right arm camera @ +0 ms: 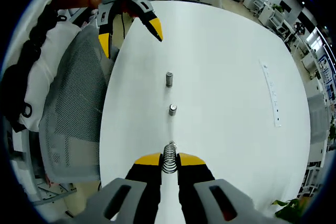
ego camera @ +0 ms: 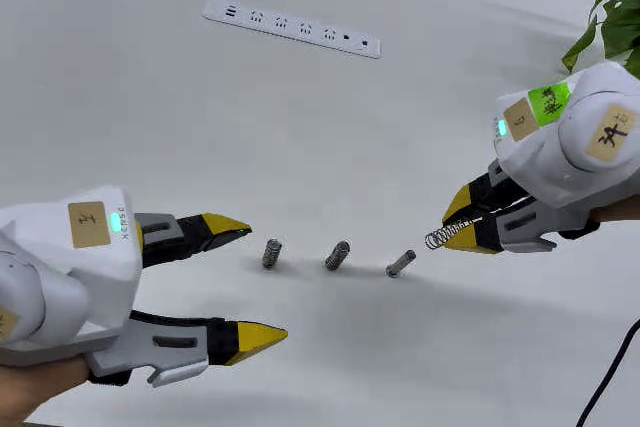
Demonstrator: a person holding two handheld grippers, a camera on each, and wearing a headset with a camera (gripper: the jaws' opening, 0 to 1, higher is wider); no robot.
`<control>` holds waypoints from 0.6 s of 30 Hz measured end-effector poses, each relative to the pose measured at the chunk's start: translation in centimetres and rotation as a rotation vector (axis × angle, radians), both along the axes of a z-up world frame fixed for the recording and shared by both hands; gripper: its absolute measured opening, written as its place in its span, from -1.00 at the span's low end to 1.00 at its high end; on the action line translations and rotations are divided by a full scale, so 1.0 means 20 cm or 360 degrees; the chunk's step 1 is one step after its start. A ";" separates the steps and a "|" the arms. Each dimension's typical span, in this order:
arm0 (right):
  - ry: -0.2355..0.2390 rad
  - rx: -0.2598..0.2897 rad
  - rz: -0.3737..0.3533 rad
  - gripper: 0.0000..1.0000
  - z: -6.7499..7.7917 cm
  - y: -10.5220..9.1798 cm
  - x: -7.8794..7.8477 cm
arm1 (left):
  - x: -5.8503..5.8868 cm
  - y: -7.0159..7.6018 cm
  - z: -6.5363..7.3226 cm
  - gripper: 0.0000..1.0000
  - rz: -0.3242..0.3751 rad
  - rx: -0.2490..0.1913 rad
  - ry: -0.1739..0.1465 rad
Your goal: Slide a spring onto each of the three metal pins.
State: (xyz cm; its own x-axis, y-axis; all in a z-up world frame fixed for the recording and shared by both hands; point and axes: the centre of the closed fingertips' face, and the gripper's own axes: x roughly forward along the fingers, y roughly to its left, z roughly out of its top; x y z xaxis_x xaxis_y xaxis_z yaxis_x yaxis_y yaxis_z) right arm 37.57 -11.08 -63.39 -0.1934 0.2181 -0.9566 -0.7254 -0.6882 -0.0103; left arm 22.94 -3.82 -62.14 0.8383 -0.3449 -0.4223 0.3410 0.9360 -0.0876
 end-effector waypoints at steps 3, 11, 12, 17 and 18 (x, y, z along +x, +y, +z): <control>-0.0005 -0.0021 -0.0016 -0.76 -0.05 0.01 0.02 | -0.01 0.03 -0.01 0.36 0.0024 -0.0007 0.0008; -0.0016 -0.0072 -0.0017 -0.76 -0.13 0.02 0.03 | -0.02 0.04 -0.04 0.62 0.0036 -0.0006 0.0001; -0.0022 -0.0075 -0.0010 -0.76 -0.13 0.02 0.03 | -0.02 0.05 -0.04 0.62 0.0036 -0.0009 0.0004; -0.0032 -0.0103 0.0002 -0.76 -0.16 0.02 0.03 | -0.03 0.04 -0.05 0.64 0.0034 -0.0026 0.0009; -0.0033 -0.0107 0.0005 -0.76 -0.17 0.02 0.03 | -0.03 0.04 -0.05 0.64 0.0032 -0.0022 0.0010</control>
